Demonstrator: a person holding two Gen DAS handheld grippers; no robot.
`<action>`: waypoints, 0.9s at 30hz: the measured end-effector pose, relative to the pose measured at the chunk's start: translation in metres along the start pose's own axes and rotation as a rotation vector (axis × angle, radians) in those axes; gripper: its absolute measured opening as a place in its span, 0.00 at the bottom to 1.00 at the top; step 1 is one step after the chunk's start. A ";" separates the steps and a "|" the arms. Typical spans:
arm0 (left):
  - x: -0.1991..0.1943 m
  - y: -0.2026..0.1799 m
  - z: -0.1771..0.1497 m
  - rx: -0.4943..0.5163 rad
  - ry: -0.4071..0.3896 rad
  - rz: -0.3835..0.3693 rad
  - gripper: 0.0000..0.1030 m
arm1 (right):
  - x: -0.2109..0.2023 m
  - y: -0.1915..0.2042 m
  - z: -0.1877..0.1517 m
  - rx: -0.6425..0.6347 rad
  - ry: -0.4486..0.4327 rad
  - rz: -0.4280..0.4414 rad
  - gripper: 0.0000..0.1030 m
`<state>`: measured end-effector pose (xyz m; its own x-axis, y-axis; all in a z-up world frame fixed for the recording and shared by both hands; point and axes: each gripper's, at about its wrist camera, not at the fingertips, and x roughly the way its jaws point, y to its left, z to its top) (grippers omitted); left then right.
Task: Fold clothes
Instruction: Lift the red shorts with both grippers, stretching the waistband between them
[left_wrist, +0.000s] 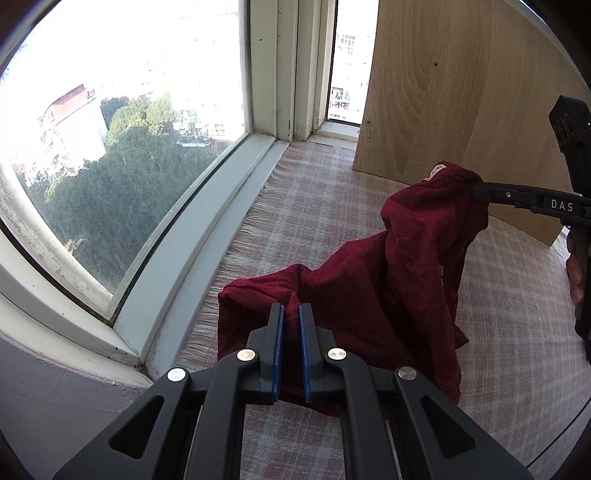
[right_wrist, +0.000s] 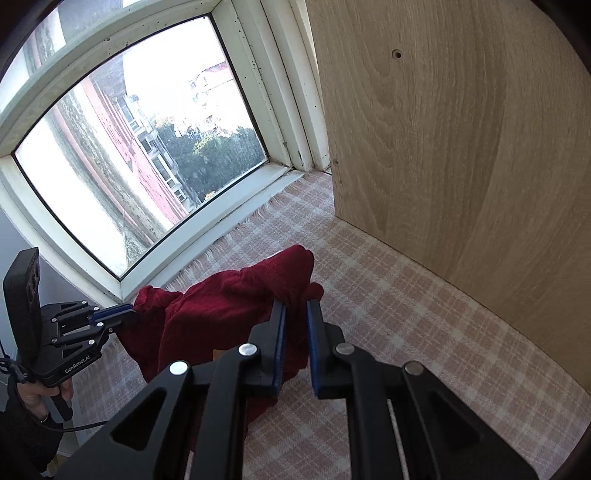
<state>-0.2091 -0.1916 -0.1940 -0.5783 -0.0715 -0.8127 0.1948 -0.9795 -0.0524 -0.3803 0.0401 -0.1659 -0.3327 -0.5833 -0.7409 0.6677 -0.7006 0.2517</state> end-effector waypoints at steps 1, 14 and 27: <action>-0.001 0.001 -0.003 0.002 0.002 -0.006 0.07 | -0.007 -0.001 -0.006 0.000 -0.007 -0.007 0.10; -0.103 -0.003 0.006 0.000 -0.152 -0.128 0.06 | -0.172 -0.011 -0.066 0.101 -0.164 -0.124 0.10; -0.119 -0.030 -0.083 0.123 0.135 -0.210 0.17 | -0.226 -0.022 -0.237 0.338 0.166 -0.288 0.15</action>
<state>-0.0806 -0.1379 -0.1440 -0.4838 0.1533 -0.8616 -0.0209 -0.9863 -0.1638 -0.1622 0.2844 -0.1514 -0.3437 -0.2911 -0.8928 0.3005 -0.9349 0.1891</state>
